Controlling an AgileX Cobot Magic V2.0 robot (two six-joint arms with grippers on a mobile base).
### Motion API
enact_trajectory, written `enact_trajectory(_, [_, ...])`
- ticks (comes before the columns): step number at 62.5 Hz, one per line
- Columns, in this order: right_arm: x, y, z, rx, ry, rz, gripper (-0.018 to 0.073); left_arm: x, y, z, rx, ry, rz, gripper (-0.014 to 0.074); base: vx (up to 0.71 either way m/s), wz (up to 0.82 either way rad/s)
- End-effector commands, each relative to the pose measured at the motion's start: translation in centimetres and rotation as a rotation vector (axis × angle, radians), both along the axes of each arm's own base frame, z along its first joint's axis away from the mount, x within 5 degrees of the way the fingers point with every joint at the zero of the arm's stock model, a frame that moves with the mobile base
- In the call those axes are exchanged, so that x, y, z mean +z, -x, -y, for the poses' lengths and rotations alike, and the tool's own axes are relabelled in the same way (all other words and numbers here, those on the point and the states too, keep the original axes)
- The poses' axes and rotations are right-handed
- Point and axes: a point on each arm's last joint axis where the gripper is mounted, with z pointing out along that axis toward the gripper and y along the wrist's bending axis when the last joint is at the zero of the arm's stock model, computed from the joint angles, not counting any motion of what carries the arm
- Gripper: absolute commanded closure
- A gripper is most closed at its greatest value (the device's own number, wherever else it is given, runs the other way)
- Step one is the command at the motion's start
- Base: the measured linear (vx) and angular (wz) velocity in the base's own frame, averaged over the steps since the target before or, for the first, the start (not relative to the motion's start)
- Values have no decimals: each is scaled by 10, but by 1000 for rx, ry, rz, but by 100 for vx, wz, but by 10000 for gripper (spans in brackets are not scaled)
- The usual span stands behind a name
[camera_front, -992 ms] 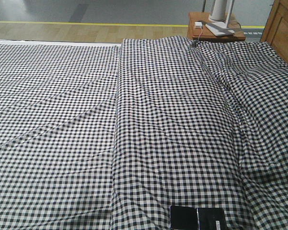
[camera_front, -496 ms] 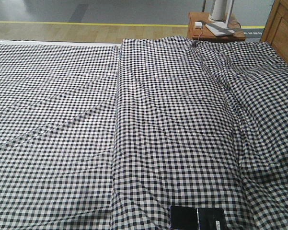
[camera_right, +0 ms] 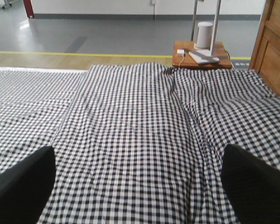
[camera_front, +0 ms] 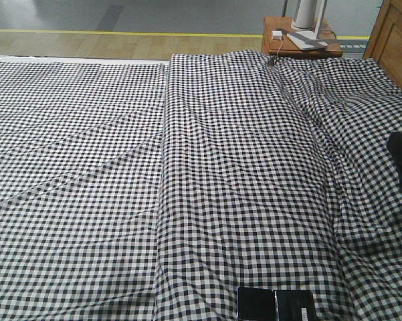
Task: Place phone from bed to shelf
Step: 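Lower the right gripper toward the black phone near the bed edge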
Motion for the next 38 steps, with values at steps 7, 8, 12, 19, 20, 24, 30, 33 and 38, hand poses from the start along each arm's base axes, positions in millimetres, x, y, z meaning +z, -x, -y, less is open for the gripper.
enact_trajectory(7, [13, -1, 0, 1, 6, 56, -140, 6, 0, -1, 12, 6, 77, 596, 0, 0])
enact_trajectory(8, [13, -1, 0, 1, 6, 53, -136, 6, 0, -1, 12, 6, 77, 596, 0, 0])
enact_trajectory(12, [13, -1, 0, 1, 7, 52, -118, 6, 0, -1, 12, 6, 77, 596, 0, 0])
enact_trajectory(19, [13, -1, 0, 1, 7, 49, -78, 6, 0, -1, 12, 6, 77, 596, 0, 0])
enact_trajectory(20, [13, -1, 0, 1, 7, 49, -71, 6, 0, -1, 12, 6, 77, 596, 0, 0])
enact_trajectory(24, [13, -1, 0, 1, 7, 49, -45, 6, 0, -1, 12, 6, 77, 596, 0, 0])
enact_trajectory(30, [13, -1, 0, 1, 6, 56, -1, 6, 0, -1, 12, 6, 77, 596, 0, 0])
enact_trajectory(33, [13, -1, 0, 1, 6, 54, 16, 6, 0, -1, 12, 6, 77, 596, 0, 0])
enact_trajectory(38, [13, -1, 0, -1, -3, 52, 37, 6, 0, -1, 12, 6, 77, 596, 0, 0])
